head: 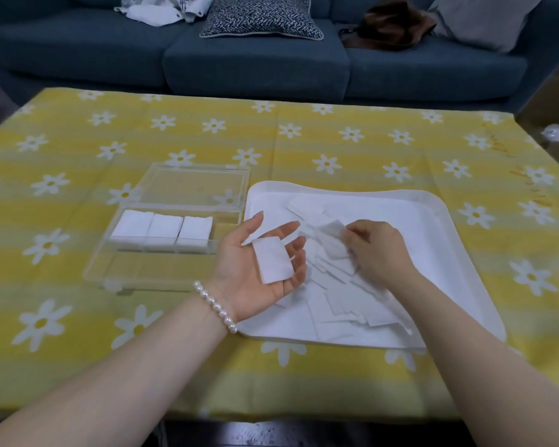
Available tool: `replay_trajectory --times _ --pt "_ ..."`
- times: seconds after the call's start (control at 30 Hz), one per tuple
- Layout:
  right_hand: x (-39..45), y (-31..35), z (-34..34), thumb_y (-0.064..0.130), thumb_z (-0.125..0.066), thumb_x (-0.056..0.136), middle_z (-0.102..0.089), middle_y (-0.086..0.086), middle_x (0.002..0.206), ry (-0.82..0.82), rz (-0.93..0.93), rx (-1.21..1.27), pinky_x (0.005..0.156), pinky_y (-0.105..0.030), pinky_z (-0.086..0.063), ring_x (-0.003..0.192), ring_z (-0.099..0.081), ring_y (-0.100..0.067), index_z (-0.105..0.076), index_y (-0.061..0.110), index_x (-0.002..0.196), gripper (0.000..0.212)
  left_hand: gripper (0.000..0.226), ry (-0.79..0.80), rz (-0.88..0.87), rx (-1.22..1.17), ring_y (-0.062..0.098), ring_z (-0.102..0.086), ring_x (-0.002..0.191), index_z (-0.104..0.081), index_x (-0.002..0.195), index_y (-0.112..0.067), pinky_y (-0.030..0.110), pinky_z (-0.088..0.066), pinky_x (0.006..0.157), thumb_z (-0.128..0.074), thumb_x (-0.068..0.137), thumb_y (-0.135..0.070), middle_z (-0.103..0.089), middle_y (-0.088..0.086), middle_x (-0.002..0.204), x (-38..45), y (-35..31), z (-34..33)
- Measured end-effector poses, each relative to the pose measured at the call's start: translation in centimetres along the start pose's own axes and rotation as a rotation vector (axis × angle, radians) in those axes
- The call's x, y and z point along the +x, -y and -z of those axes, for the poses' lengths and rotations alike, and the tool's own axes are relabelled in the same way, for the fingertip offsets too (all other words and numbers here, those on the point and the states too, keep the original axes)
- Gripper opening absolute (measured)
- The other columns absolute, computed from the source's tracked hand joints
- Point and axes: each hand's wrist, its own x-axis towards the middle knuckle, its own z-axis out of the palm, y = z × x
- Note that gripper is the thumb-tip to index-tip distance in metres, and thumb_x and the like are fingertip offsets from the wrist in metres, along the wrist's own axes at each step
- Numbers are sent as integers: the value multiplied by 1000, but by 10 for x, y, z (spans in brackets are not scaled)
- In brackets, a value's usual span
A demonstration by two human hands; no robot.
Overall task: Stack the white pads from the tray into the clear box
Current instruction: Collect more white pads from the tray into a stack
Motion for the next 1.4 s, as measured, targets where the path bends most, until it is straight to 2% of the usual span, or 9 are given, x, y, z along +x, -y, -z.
replay_trajectory --times 0.2,0.37,0.5,0.63,0.7,0.83,1.07,1.27,1.4 --pt "2 1 10 20 -59 91 -65 -1 73 -22 -111 217 70 -32 -50 68 -59 -22 -71 14 85 15 41 1 -2 -37 23 -59 66 -63 102 -7 27 -54 59 -50 85 -42 -62 12 84 -1 1 -2" --pt "-4 1 5 30 -69 82 -68 2 106 83 -15 -123 82 -23 -42 101 -60 -14 -68 19 109 29 41 -7 -15 -48 21 -60 61 -61 104 -6 24 -52 56 -47 87 -41 -64 11 83 -3 0 -3" --pt "-4 1 4 35 -75 74 -57 9 125 213 53 -232 100 -30 -40 112 -57 -12 -66 25 113 42 40 -19 -22 -55 19 -58 58 -60 104 -6 22 -50 51 -47 86 -40 -63 11 82 -2 -2 -2" --pt "1 -2 11 26 -66 85 -66 2 107 209 -1 107 88 -32 -47 96 -62 -20 -73 21 82 9 39 -22 -29 -53 15 -54 59 -59 103 -7 19 -45 49 -50 82 -38 -63 10 81 -2 -3 -3" --pt "4 -6 10 20 -66 86 -66 -1 91 150 4 64 76 -27 -45 80 -60 -20 -71 21 89 6 38 -35 -28 -47 15 -54 58 -60 103 -7 19 -44 48 -50 81 -37 -63 10 79 -1 -3 -2" --pt "5 -8 0 19 -68 83 -53 2 109 158 55 -148 81 -21 -37 88 -48 -11 -58 22 124 42 37 -57 -2 -21 17 -53 58 -61 100 -6 19 -44 47 -48 86 -37 -63 10 79 0 0 -2" --pt "4 -7 -1 22 -69 82 -55 -1 107 110 130 -221 82 -24 -38 88 -44 -11 -59 20 123 42 37 -76 20 -5 18 -54 58 -61 100 -5 20 -45 47 -50 84 -37 -63 11 79 2 5 0" --pt "0 3 3 14 -73 75 -54 8 82 85 93 -42 61 -10 -35 72 -47 -7 -64 23 94 23 38 -71 24 -20 18 -55 58 -61 101 -6 20 -45 49 -51 82 -37 -62 10 80 2 5 2" --pt "-6 16 14 7 -70 78 -62 -3 62 11 -104 243 54 -24 -45 52 -57 -13 -64 15 69 13 40 -60 4 -51 19 -56 60 -60 102 -6 22 -46 51 -49 85 -40 -62 11 81 2 6 2"
